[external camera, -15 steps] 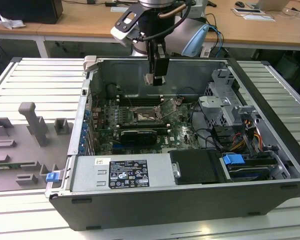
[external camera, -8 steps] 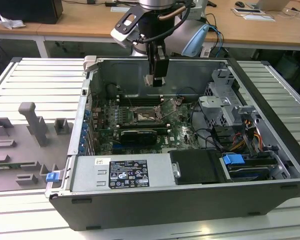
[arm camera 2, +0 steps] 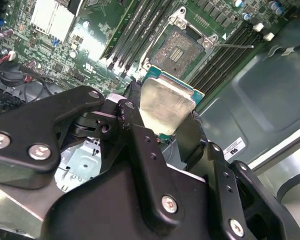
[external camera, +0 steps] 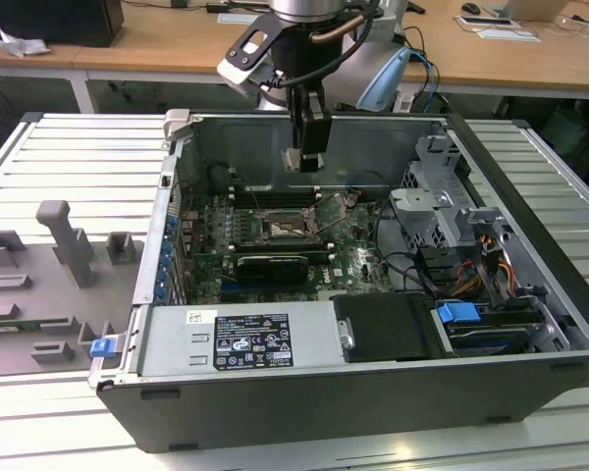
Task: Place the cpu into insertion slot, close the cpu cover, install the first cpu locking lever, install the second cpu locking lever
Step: 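Place the cpu into insertion slot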
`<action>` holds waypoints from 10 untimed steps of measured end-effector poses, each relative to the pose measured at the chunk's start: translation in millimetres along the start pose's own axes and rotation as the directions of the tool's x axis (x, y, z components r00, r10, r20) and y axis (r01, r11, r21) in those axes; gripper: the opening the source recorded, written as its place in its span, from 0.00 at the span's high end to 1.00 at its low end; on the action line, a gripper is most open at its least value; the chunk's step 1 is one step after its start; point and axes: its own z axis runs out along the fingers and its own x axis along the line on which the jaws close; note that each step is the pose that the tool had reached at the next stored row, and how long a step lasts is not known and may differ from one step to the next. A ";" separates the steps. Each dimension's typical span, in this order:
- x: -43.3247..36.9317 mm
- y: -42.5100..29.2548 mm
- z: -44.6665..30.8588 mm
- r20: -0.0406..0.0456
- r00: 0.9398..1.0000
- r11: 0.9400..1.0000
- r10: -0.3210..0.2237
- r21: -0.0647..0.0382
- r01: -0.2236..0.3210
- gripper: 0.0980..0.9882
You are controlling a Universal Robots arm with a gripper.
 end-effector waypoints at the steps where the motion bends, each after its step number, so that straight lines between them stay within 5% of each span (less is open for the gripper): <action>1: 0.0 -0.2 2.7 0.000 1.000 1.000 0.000 0.000 0.000 0.52; 10: 0.0 -2.9 18.3 0.001 1.000 1.000 0.012 0.005 -0.012 0.52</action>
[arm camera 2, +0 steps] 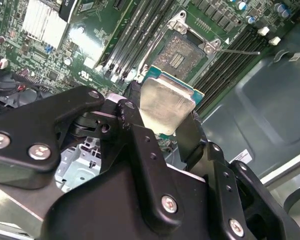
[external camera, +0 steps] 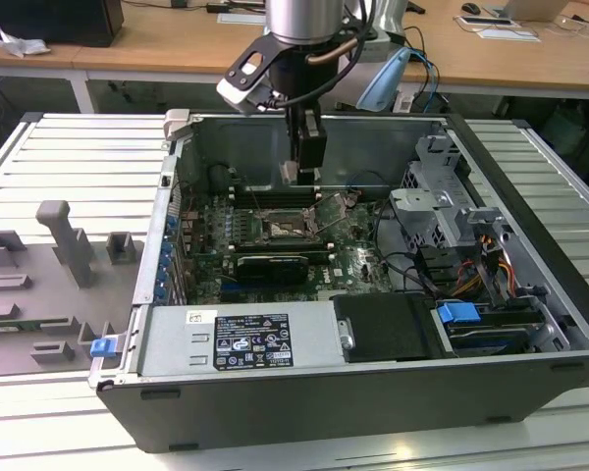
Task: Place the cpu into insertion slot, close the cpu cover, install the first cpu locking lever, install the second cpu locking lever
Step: 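Place the cpu into insertion slot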
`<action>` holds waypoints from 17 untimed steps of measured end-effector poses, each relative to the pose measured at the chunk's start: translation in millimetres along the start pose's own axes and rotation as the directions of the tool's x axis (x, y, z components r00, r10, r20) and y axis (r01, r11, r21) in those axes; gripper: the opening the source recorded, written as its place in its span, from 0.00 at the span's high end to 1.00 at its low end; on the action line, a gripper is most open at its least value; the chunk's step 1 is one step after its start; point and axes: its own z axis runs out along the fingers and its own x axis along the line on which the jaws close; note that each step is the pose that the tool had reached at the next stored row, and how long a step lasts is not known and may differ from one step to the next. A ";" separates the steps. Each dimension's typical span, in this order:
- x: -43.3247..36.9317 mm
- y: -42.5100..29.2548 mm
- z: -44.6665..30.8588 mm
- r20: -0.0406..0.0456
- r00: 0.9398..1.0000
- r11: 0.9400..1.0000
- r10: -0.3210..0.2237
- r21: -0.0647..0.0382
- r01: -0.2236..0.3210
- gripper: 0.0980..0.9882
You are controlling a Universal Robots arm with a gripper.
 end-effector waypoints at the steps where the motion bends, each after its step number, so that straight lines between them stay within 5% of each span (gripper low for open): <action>1: 0.0 -0.1 0.9 0.000 1.000 1.000 0.000 0.000 0.000 0.52; 17: -0.1 -0.8 9.6 0.001 1.000 1.000 0.001 0.011 -0.001 0.52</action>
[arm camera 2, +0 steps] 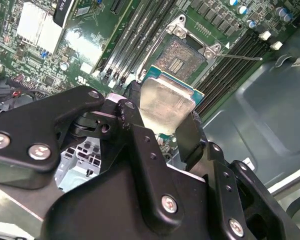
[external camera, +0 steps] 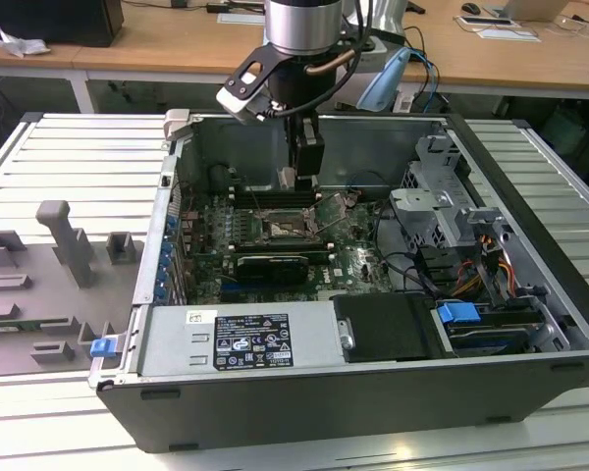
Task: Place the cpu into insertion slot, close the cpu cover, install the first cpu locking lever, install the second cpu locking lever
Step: 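Place the cpu into insertion slot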
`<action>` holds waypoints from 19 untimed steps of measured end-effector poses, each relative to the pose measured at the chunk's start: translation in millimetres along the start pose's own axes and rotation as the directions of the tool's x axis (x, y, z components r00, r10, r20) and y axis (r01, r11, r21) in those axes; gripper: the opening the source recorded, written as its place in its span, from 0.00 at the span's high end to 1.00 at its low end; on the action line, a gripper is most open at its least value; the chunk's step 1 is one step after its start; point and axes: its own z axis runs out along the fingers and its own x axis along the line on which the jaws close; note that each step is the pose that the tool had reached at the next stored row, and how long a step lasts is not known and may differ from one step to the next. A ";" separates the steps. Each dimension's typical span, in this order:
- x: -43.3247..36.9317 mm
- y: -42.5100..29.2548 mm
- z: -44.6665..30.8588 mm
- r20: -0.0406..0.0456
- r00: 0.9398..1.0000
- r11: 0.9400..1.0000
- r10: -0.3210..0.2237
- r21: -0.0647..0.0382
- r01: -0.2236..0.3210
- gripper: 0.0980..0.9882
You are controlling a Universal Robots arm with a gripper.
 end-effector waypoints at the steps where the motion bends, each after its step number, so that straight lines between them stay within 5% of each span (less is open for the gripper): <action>1: 0.0 0.0 0.3 0.000 1.000 1.000 0.000 0.000 0.000 0.52; 6: 0.0 -0.3 5.3 0.000 1.000 1.000 0.001 -0.001 -0.001 0.52; 14: 0.2 -1.6 24.3 0.005 0.997 0.997 0.071 -0.003 -0.071 0.52; 19: 1.4 -2.5 37.0 0.004 0.999 0.999 0.050 -0.002 -0.050 0.52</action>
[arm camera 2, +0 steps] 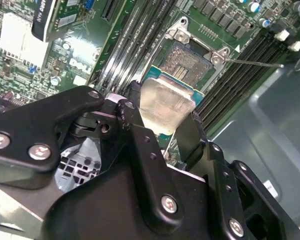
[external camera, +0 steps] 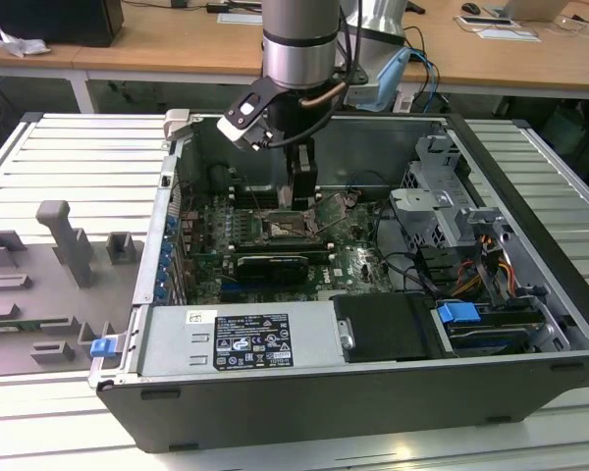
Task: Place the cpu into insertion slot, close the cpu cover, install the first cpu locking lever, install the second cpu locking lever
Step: 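Place the cpu into insertion slot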
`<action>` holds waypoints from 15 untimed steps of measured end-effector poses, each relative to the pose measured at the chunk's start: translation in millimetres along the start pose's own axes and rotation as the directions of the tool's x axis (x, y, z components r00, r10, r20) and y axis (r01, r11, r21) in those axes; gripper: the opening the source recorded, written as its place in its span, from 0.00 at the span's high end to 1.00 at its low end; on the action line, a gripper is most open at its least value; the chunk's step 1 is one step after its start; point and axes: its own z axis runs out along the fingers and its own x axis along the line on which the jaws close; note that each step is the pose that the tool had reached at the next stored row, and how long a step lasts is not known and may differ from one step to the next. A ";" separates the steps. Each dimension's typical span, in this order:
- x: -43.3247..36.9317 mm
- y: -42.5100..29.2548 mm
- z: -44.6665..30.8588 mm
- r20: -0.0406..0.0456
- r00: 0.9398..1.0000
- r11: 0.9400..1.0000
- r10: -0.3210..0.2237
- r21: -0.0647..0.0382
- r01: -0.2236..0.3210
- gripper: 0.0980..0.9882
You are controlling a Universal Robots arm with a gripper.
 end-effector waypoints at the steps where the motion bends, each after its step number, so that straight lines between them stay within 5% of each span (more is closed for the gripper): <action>1: 0.6 0.0 1.3 0.000 1.000 1.000 0.000 0.000 0.000 0.52; 15: 7.9 -3.3 26.7 -0.001 1.000 1.000 0.000 0.000 0.000 0.52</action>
